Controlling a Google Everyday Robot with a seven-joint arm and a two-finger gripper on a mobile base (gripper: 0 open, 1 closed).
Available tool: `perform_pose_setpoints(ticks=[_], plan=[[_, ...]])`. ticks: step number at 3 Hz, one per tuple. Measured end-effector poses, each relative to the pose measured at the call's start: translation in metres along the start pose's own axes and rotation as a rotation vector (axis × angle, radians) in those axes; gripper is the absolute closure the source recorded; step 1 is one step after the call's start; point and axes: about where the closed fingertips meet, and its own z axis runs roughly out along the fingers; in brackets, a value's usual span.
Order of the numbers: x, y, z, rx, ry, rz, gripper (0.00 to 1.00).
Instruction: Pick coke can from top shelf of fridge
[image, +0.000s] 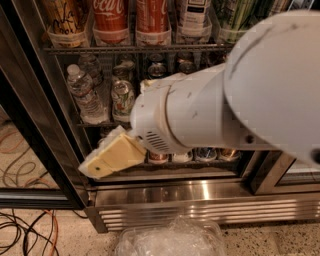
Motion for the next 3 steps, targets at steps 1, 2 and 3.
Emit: perform_pose_setpoints(ticks=[1,2,3], plan=[[-0.019,-0.008,0.031,0.031,-0.121,0.06,0.0],[-0.031,-0.023,0.05,0.112,-0.196,0.134,0.0],[-0.042,-0.038,0.044,0.182,-0.232,0.132,0.0]])
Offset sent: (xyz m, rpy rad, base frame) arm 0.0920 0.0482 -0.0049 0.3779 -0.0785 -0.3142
